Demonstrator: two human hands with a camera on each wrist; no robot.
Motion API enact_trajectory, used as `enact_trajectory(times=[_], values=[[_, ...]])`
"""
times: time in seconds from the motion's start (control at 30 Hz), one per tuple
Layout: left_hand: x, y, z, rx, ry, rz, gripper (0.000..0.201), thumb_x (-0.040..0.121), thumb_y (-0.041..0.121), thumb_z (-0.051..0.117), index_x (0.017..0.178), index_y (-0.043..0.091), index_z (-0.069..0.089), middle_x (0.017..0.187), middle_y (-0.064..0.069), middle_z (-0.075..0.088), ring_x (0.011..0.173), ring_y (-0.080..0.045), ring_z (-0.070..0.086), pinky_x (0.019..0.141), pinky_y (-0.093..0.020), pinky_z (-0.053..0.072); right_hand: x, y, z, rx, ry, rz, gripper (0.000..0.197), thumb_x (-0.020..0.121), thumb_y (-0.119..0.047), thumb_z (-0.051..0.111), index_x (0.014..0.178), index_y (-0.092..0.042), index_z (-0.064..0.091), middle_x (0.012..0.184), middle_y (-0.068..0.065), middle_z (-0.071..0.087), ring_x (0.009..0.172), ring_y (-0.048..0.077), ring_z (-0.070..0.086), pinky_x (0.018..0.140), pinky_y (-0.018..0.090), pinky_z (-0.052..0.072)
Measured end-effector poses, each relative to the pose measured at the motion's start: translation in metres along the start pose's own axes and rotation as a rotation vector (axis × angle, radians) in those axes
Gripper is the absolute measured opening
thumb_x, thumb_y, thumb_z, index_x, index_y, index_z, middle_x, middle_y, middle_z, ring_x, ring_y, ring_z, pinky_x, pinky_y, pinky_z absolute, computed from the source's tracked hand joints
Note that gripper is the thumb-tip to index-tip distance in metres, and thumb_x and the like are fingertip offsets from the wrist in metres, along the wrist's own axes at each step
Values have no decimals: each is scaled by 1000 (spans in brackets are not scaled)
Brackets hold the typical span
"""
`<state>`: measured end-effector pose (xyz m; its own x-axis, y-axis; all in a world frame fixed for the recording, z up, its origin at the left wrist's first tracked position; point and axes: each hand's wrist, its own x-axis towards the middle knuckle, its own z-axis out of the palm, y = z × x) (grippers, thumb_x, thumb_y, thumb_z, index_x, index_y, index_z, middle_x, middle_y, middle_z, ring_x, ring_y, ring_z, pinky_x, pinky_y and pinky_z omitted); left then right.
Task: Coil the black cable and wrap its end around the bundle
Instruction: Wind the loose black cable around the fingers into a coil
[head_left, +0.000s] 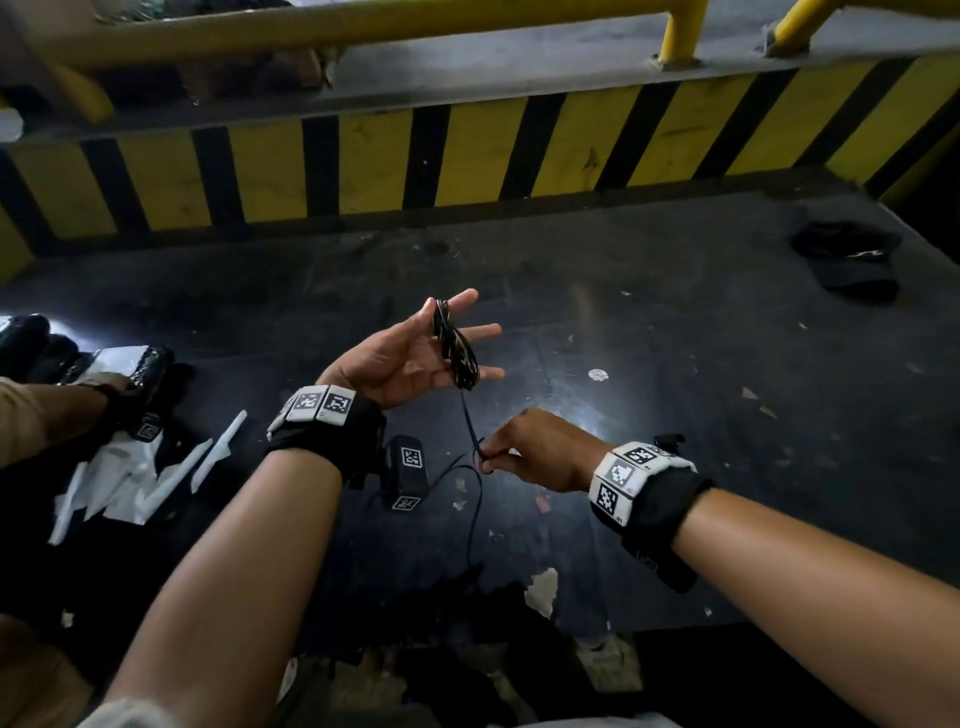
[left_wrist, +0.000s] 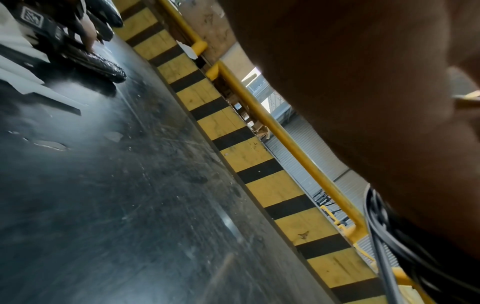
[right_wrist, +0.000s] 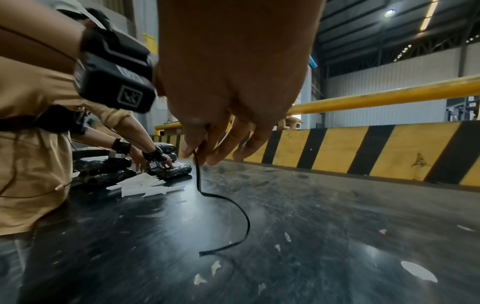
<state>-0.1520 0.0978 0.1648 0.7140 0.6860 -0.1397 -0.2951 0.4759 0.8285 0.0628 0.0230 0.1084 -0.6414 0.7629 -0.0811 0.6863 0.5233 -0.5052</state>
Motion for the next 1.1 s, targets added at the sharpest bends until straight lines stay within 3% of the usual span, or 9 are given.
enact_trajectory(times=[0.13,0.27,0.4,0.47,0.53,0.63,0.83,1.0,1.1], values=[[0,-6,-4,-6,148,-53,67,77,47,81,136,23,62,151,-30,44,143,-47,36,96,-54,53,6,-5,-11,-201,-33,-43,18,96,-28,55,100,-24,72,99,-1,74,95,25,65,76,44,54],[-6,-13,-6,107,208,-152,81,68,52,86,138,24,58,148,-22,52,135,-35,52,91,-45,57,8,-9,-36,-303,19,-109,20,98,-30,55,111,-31,70,103,-1,73,100,25,64,81,44,54],[-11,-30,-13,155,220,-197,84,78,44,82,146,8,51,149,-22,52,143,-35,42,111,-63,38,16,-22,-83,-487,40,-122,23,99,-30,56,118,-38,68,112,-8,69,107,18,61,86,37,43],[-12,-37,-8,150,223,-251,91,70,43,89,144,3,52,147,-19,54,138,-33,49,102,-60,48,25,-29,-104,-588,63,-124,21,99,-28,57,113,-38,69,110,-11,69,107,17,61,82,32,35],[-14,-42,-3,125,193,-308,82,64,44,92,134,12,64,142,-20,56,126,-32,57,90,-50,57,33,-36,-121,-670,84,-120,21,99,-25,57,109,-38,70,108,-10,70,105,19,62,80,32,32],[-18,-46,-1,61,141,-332,68,75,42,86,135,17,65,141,-20,31,119,-39,54,93,-50,55,43,-43,-137,-722,88,-96,23,98,-25,56,107,-38,72,105,-8,72,101,21,64,84,36,34],[-29,-50,7,42,29,-326,70,79,46,80,140,20,58,152,-21,48,129,-58,50,106,-57,46,56,-40,-136,-727,105,-112,18,97,-28,58,102,-38,72,101,-10,73,96,22,64,87,36,31],[-37,-48,18,5,-111,-288,48,93,44,64,137,24,61,160,-23,35,134,-66,35,109,-60,38,57,-24,-132,-624,139,-93,17,97,-31,60,106,-38,73,105,-11,75,98,20,67,101,41,38],[-38,-44,24,-49,-214,-251,43,98,42,54,136,24,61,163,-25,26,135,-69,28,108,-56,38,48,-12,-117,-414,192,-60,18,94,-30,66,106,-36,77,104,-9,77,95,17,70,89,38,49]])
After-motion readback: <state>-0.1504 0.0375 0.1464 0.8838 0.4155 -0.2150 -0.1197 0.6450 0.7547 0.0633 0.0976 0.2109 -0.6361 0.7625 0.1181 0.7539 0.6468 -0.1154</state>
